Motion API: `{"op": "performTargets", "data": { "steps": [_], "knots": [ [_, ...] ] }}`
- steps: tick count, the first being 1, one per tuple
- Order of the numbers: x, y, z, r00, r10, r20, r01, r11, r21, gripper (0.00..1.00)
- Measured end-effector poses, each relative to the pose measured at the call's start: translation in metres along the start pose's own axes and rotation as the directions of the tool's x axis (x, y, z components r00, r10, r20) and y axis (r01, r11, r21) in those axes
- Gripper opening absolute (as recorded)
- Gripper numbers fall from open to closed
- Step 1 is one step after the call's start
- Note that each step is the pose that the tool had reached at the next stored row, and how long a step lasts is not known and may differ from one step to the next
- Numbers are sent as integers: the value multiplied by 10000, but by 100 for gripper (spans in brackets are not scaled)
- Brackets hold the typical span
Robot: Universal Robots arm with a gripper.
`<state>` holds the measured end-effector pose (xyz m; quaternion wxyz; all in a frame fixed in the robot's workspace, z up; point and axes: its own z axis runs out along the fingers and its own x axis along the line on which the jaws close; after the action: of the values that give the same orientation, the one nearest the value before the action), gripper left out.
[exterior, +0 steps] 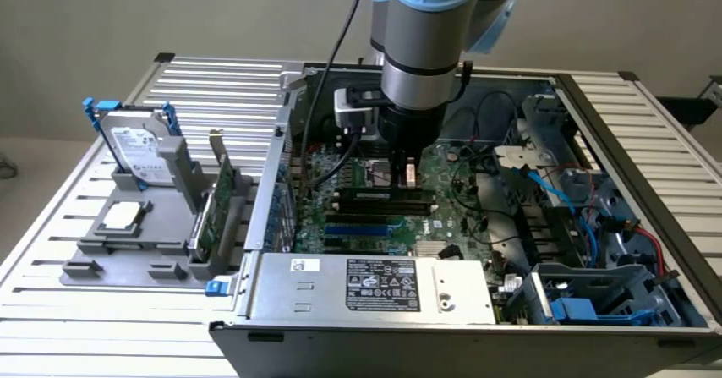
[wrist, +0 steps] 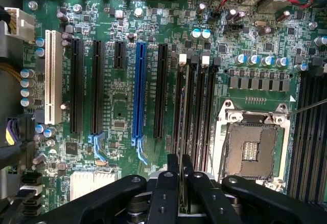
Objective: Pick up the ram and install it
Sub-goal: 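Insert the ram into the slot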
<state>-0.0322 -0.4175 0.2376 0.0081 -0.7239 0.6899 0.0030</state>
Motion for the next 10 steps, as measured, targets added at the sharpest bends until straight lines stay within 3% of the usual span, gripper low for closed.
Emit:
{"op": "performTargets", "data": {
  "steps": [10],
  "knots": [
    [0,3,77,10000,1,-1,-1,10000,1,14]
  ]
}}
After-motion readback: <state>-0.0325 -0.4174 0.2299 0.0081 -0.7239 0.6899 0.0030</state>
